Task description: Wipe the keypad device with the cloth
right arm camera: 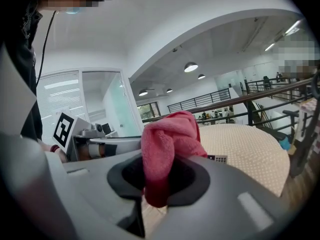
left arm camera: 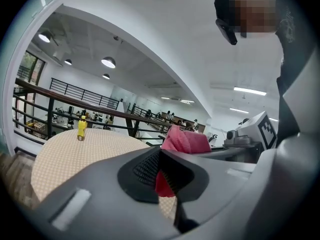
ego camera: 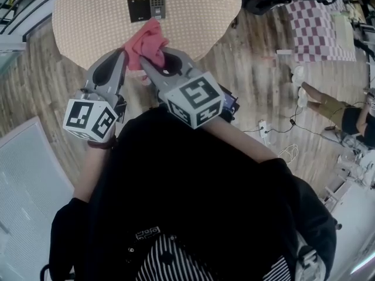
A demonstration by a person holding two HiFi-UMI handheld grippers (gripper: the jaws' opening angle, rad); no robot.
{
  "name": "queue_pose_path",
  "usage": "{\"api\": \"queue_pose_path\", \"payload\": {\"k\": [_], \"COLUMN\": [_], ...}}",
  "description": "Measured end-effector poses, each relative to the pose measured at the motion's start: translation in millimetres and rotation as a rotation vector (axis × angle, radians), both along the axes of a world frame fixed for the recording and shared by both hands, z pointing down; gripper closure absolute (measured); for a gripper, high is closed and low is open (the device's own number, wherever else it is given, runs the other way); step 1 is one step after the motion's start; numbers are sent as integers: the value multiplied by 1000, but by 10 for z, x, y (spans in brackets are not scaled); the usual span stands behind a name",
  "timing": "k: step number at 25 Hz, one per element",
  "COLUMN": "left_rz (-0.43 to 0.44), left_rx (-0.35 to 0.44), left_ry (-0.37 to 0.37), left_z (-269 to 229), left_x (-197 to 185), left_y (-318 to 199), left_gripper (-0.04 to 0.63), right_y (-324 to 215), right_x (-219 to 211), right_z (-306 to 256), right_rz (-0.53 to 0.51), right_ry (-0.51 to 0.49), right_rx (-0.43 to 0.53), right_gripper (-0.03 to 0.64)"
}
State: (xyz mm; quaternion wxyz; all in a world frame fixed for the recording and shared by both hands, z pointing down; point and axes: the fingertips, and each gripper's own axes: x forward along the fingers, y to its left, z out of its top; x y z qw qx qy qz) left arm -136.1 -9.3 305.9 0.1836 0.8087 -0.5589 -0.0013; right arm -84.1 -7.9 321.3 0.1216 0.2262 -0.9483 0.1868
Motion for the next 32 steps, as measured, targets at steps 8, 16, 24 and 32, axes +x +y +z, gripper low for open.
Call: {"api": "queue_pose_path", "payload": {"k": [8,16,24,32], "left_rz": [-13,-42,-37,22], "left_rx": [-15,-47,-52,-34], "left_ry": [-7,-24,-76,-69], "left_z": [-65,29,0,-32], "left_x": [299,388,366,408], "left_y": [-634,-1009,-1228,-1492], "left_gripper": [595,595,595,595], "right_y": [-621,-1002,-1226,-1468], "right_x": [134,211,157,194], "right_z": [-66,47,58,43], "right_rz": [-68,-105,-109,-55], "right_ry": [-55,-69,-93,-96], "right_rx": [-27,-62,-84,-70], "right_gripper": [538,538,538,538]}}
